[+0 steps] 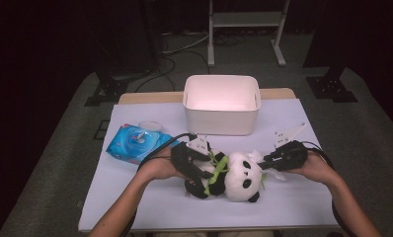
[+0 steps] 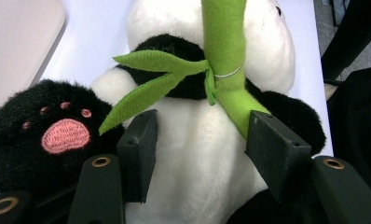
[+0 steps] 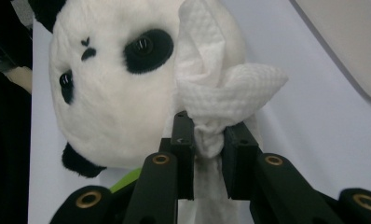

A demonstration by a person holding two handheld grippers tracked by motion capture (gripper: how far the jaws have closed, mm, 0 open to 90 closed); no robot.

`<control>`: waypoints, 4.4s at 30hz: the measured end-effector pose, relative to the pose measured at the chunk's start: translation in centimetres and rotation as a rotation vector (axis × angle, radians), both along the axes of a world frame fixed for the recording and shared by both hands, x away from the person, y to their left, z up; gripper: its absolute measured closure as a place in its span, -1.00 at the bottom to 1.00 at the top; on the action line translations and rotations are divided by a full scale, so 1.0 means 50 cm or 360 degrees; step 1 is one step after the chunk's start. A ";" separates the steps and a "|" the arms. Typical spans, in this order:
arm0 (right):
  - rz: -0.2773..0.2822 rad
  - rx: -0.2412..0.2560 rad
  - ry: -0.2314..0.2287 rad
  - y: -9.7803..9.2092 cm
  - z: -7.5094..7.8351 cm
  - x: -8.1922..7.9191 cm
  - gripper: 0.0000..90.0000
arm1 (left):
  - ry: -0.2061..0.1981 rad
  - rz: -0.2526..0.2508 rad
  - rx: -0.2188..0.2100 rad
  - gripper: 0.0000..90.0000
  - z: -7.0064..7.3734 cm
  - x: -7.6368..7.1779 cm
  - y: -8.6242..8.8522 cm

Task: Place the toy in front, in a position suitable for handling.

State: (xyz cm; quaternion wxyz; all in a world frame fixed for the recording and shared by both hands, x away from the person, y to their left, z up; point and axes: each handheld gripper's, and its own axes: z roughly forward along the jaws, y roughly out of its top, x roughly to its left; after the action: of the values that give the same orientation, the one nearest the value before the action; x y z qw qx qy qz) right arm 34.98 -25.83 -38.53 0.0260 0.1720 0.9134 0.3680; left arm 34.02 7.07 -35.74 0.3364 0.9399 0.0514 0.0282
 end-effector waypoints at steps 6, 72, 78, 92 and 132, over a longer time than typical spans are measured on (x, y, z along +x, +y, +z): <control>0.0025 -0.0014 -0.0029 0.002 0.010 -0.015 0.69 | -0.0001 -0.0004 0.0007 -0.04 0.001 0.000 0.000; 0.0220 -0.0051 -0.0196 0.078 0.065 -0.091 0.70 | 0.0077 0.0049 -0.0036 -0.02 -0.006 -0.003 0.027; 0.0282 -0.0051 -0.0202 0.111 0.067 -0.109 0.70 | 0.0048 0.0049 0.0008 -0.02 0.001 -0.009 0.027; 0.0203 0.0004 -0.0144 0.065 0.040 -0.121 0.69 | 0.0035 0.0078 -0.0005 -0.06 0.023 0.003 0.058; 0.0194 -0.0116 -0.0215 0.089 0.074 -0.088 0.71 | 0.0122 0.0031 -0.0215 0.04 -0.039 -0.003 -0.027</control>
State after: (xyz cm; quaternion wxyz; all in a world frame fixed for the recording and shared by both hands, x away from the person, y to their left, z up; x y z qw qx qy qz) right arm 30.57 -21.38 -34.85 0.0712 0.0899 0.9311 0.3463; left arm 33.87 5.74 -37.69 0.3967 0.9148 0.0751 -0.0082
